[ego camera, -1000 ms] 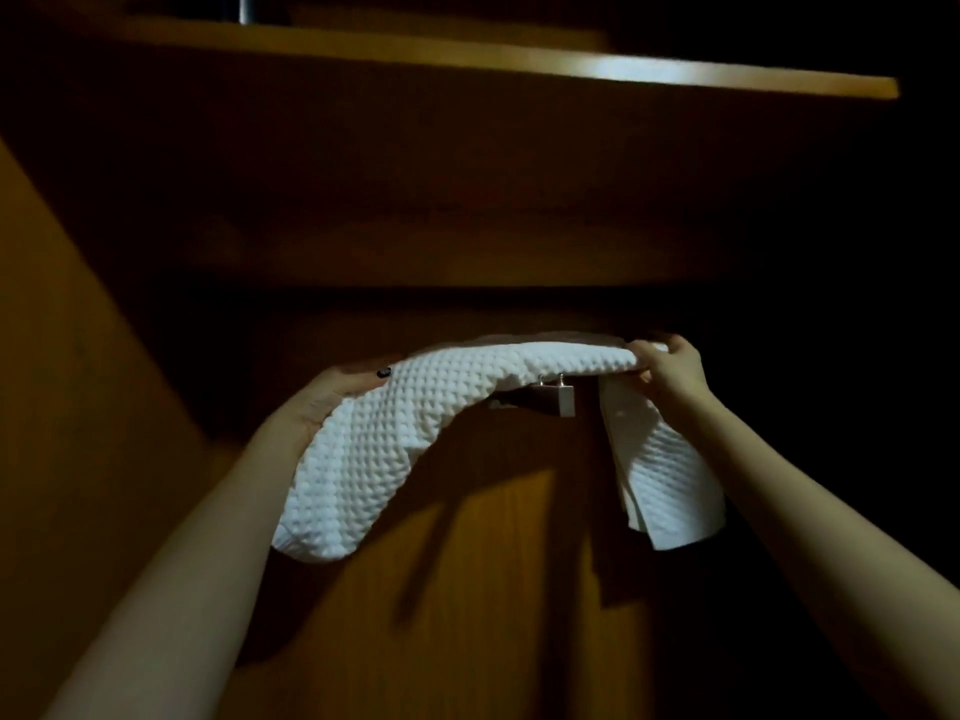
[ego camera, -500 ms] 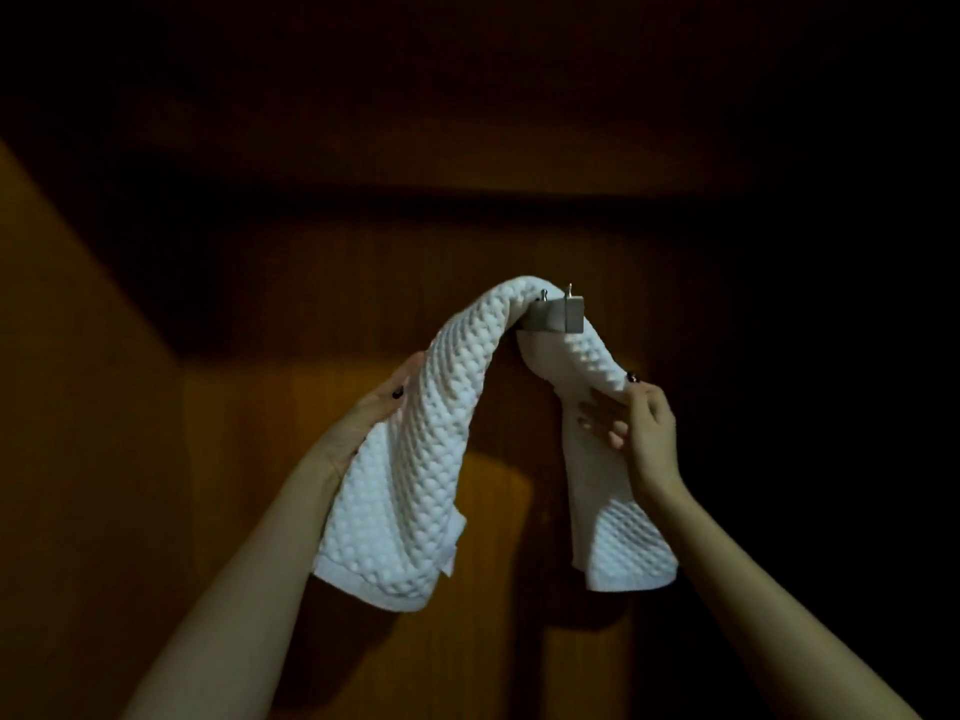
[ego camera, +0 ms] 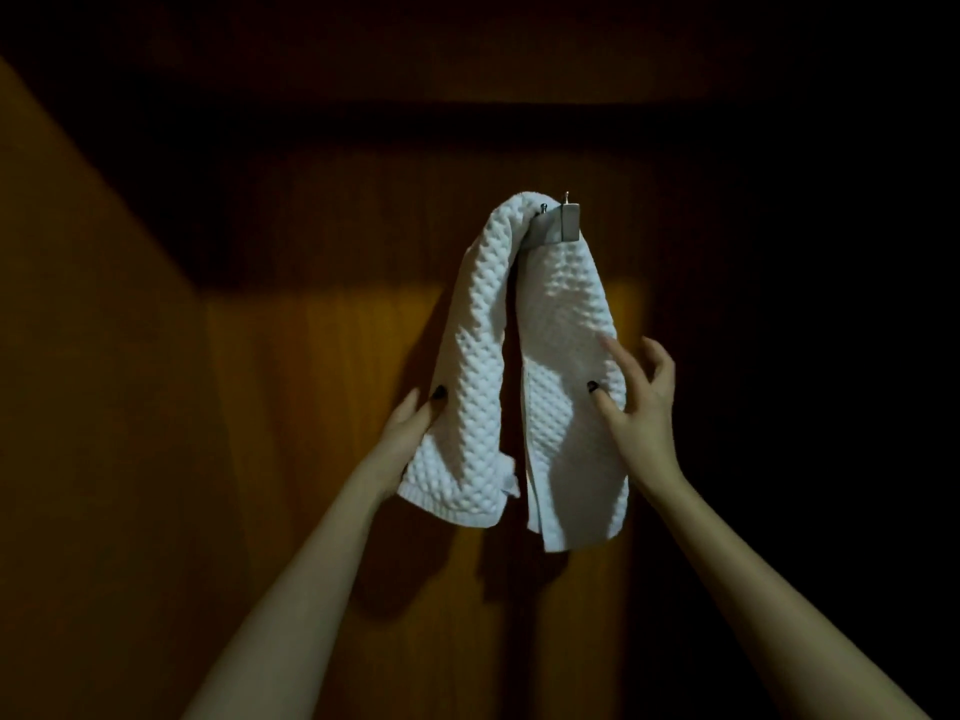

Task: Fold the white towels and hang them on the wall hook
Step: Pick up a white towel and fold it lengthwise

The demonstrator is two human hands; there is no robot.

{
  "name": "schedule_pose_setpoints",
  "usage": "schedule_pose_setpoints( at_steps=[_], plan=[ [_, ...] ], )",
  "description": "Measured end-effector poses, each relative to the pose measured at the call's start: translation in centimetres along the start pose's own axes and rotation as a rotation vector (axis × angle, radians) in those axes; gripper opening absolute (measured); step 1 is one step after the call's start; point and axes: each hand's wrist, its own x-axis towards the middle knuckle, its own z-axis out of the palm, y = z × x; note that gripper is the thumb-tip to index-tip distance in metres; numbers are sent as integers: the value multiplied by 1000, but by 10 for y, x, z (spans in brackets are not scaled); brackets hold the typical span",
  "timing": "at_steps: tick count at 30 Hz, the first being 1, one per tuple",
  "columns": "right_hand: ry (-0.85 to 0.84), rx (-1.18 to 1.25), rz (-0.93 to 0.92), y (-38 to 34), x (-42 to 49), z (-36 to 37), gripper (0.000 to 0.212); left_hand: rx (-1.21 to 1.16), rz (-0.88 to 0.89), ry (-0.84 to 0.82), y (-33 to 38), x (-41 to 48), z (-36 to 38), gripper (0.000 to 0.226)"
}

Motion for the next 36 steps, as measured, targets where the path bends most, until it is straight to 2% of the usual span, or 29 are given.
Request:
schedule_pose_setpoints(
  at_steps=[3,6,8,11,14,18,22,26,31,33,36],
  plan=[
    [-210,46,-1,-1,14,-1,67,31,364,94,21,-7,15,51],
    [-262,-33,-144,-12,37,-1,66,178,628,78,65,-10,37,63],
    [-290,-119,-157,-22,55,0,68,314,753,153,90,-7,51,66],
    [-244,-352,-226,-31,73,-1,73,543,765,356,114,0,62,61],
    [-128,-504,-285,-36,89,-7,70,686,774,502,126,10,58,45],
    [-96,-650,-332,-48,111,-10,63,734,832,582,135,23,39,35],
    [-90,-666,-343,-52,119,-3,60,790,887,622,118,24,30,35],
    [-115,-550,-359,-37,91,9,63,774,778,552,63,16,42,47],
    [-161,-250,-216,-11,39,20,91,667,380,469,-11,0,61,73],
    [-156,-198,-120,-3,20,24,99,649,299,466,-33,-5,64,65],
    [-131,-75,100,12,-10,32,102,607,288,500,-45,-12,67,40]
  ],
)
